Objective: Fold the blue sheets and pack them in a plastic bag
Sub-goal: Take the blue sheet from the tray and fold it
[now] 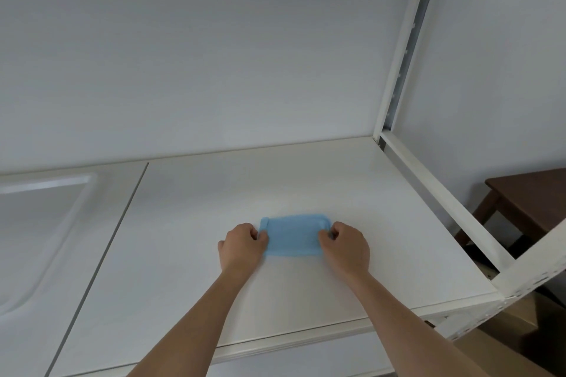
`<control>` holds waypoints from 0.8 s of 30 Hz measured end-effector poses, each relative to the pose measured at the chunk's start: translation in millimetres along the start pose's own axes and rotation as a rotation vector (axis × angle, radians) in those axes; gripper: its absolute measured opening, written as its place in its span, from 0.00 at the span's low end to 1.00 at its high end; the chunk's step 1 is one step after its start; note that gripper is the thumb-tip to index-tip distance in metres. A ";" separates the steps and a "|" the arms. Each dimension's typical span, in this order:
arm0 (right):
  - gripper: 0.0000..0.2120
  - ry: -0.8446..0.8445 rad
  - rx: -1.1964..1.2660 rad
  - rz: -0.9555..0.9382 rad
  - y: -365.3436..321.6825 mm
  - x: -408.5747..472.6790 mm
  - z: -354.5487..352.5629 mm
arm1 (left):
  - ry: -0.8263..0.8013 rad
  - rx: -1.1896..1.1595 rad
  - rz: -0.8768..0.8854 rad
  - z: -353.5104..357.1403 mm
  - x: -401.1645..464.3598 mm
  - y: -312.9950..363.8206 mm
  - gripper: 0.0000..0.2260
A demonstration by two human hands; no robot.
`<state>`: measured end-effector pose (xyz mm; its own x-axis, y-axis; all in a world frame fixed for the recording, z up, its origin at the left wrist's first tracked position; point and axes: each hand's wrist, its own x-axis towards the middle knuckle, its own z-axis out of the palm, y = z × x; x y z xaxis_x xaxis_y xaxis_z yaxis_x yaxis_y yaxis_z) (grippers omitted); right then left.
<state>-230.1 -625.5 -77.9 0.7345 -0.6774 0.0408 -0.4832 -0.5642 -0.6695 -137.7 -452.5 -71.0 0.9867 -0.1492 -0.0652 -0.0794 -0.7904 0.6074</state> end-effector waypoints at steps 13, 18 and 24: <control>0.14 0.071 -0.082 -0.024 4.5 2.0 7.0 | 0.017 0.056 0.024 -2.8 -0.5 2.7 0.13; 0.08 0.149 -0.066 -0.075 7.9 0.5 12.1 | 0.181 0.353 0.264 -2.3 -4.9 5.1 0.14; 0.09 0.262 -0.098 -0.251 9.5 -1.6 17.2 | -0.041 0.399 0.559 7.4 -8.7 -21.6 0.27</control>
<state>-227.7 -621.6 -97.1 0.6954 -0.6030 0.3910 -0.3565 -0.7618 -0.5408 -145.6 -438.6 -89.4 0.7767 -0.6146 0.1382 -0.6290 -0.7452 0.2213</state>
